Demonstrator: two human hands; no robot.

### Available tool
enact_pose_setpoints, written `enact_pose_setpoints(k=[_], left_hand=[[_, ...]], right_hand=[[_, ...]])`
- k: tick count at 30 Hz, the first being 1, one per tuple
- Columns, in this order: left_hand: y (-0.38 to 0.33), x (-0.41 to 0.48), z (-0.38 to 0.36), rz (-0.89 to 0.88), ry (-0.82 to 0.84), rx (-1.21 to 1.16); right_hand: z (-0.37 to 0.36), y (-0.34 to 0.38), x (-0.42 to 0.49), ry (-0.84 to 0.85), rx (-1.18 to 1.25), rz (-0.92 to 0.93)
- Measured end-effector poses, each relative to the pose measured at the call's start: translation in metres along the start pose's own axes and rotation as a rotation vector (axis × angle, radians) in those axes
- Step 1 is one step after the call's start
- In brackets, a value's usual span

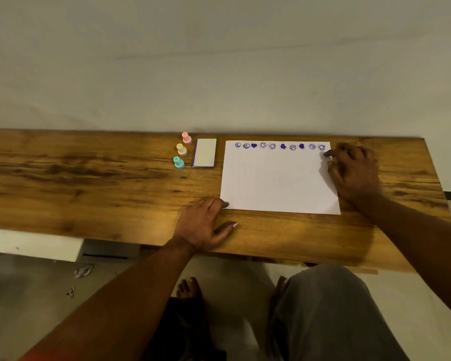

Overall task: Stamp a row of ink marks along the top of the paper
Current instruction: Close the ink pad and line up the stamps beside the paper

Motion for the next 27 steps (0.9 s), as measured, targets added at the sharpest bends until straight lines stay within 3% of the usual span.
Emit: enact_pose_setpoints(k=[16,27], left_hand=[[0.008,-0.002,0.000,0.032,0.027,-0.075],[0.006,0.002,-0.001,0.001,0.108,-0.055]], right_hand=[[0.014,0.018,0.002,0.026,0.007,-0.048],[0.021,0.027,0.003,0.213,-0.034,-0.070]])
Point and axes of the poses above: each hand's wrist, its own x-axis towards the middle knuckle, its own z-axis out of the back of the hand, y = z × x, the point moved 5 cm from there along x, towards the middle knuckle, and after that the axes turned 11 degrees about z, right-handed, at the moved point
